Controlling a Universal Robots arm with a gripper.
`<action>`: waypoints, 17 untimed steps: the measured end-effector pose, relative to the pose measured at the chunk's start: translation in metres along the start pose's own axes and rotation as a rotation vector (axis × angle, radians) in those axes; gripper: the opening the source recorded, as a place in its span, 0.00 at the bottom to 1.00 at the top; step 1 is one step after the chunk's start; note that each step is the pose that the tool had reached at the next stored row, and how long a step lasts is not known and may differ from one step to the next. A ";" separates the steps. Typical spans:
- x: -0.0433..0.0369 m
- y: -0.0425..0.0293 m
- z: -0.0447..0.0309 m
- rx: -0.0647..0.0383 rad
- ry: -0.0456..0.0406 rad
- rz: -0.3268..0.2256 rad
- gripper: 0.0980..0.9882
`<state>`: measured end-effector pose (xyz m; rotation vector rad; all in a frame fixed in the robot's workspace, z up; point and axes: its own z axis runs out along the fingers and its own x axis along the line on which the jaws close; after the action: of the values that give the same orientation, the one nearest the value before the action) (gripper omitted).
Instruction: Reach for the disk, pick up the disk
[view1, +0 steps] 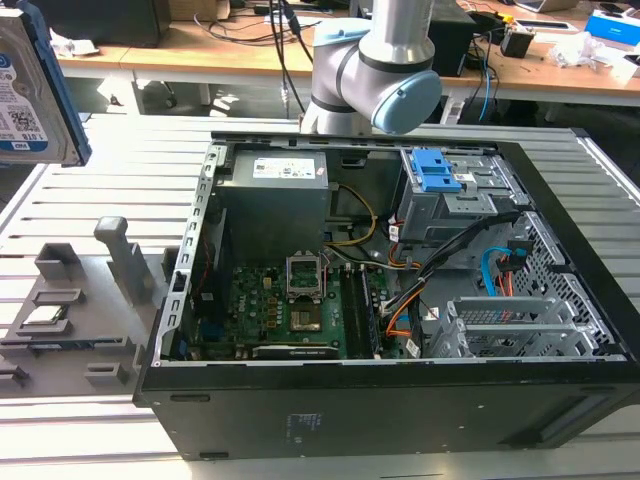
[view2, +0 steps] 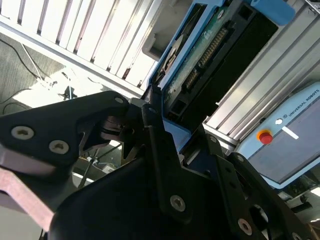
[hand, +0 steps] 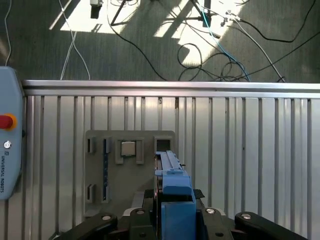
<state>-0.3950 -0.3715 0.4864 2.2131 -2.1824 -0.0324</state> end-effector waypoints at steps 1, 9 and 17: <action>0.0000 0.0001 -0.0017 0.000 0.0000 0.000 0.30; 0.0001 0.0003 -0.0166 0.000 0.0001 0.000 0.30; 0.0002 0.0007 -0.0262 0.000 0.0000 0.000 0.30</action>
<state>-0.3947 -0.3715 0.5126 2.2132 -2.1825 -0.0323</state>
